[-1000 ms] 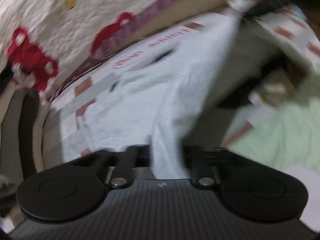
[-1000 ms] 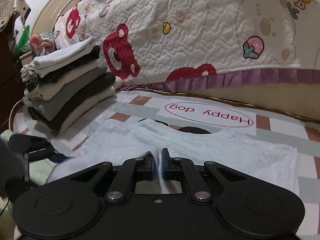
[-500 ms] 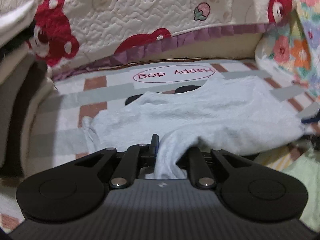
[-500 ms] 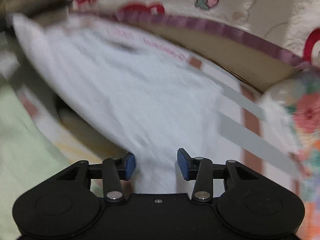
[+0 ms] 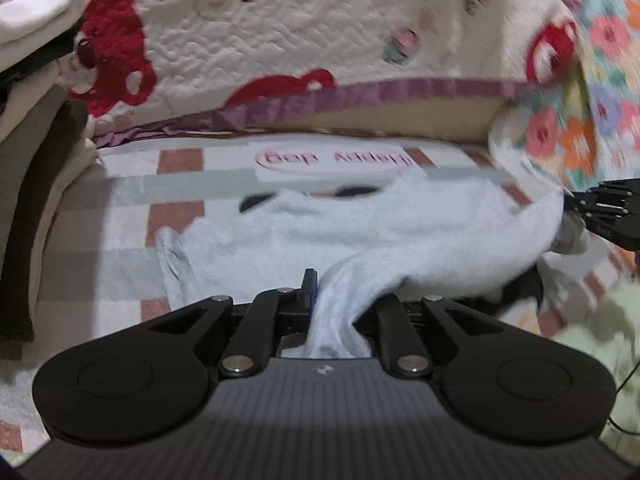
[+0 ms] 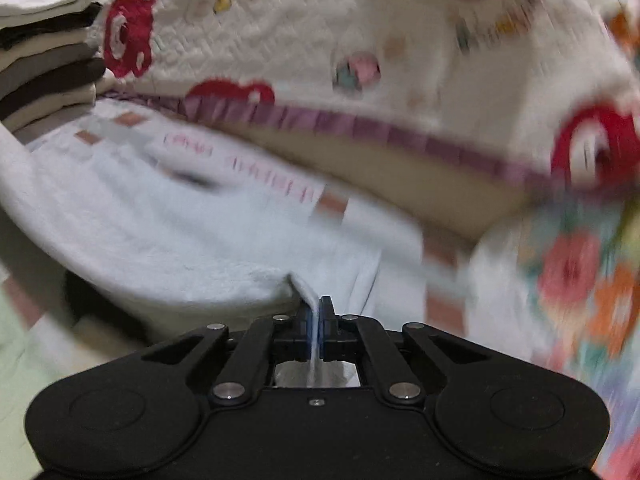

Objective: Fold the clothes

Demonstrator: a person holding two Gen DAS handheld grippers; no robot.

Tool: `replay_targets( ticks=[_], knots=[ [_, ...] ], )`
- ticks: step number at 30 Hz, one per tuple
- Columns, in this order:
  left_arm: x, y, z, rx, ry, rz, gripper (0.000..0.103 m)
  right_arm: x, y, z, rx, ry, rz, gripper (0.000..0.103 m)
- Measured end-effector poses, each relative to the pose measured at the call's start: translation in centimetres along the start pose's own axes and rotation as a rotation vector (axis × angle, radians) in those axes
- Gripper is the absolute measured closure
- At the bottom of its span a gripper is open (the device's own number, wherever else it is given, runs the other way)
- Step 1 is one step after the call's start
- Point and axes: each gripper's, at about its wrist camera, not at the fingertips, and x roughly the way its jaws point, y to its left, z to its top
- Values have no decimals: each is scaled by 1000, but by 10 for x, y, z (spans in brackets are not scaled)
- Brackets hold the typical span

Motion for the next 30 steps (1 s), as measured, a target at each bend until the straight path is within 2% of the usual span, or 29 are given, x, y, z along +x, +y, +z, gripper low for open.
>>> replay_targets(
  ticks=[3, 4, 5, 6, 7, 9, 11, 14, 16, 18, 21, 25, 27, 29, 30],
  knots=[
    [36, 23, 13, -36, 51, 14, 91, 55, -29, 34, 32, 44, 99, 97],
    [51, 31, 15, -36, 75, 31, 87, 75, -42, 37, 114, 78, 153, 95],
    [63, 35, 17, -18, 100, 75, 73, 95, -56, 38, 208, 114, 210, 91],
    [73, 37, 17, 5, 124, 129, 57, 114, -70, 40, 303, 150, 266, 78],
    [80, 39, 18, 26, 144, 175, 55, 132, -86, 33, 467, 187, 362, 78],
    [84, 44, 18, 18, 142, 156, 57, 161, -116, 9, 820, 230, 540, 77],
    [82, 53, 17, -46, 134, 105, 61, 158, -127, -8, 932, 165, 520, 72],
    [78, 67, 12, -142, 108, 25, 66, 141, -132, -25, 913, 98, 516, 57],
    [78, 73, 8, -180, 87, -9, 66, 133, -131, -38, 921, 87, 560, 47],
    [76, 76, 3, -205, 66, -21, 66, 128, -129, -48, 923, 90, 581, 45],
    [70, 77, 0, -243, 33, -25, 64, 124, -122, -48, 902, 111, 568, 44],
    [58, 70, 2, -210, 6, -13, 63, 120, -109, -42, 831, 99, 551, 39],
    [52, 64, 3, -162, -2, -8, 63, 125, -102, -40, 811, 109, 536, 36],
    [47, 59, 1, -104, -10, 11, 62, 142, -97, -42, 817, 193, 462, 35],
    [46, 58, -1, -82, -10, 27, 59, 146, -95, -41, 825, 188, 437, 35]
  ],
)
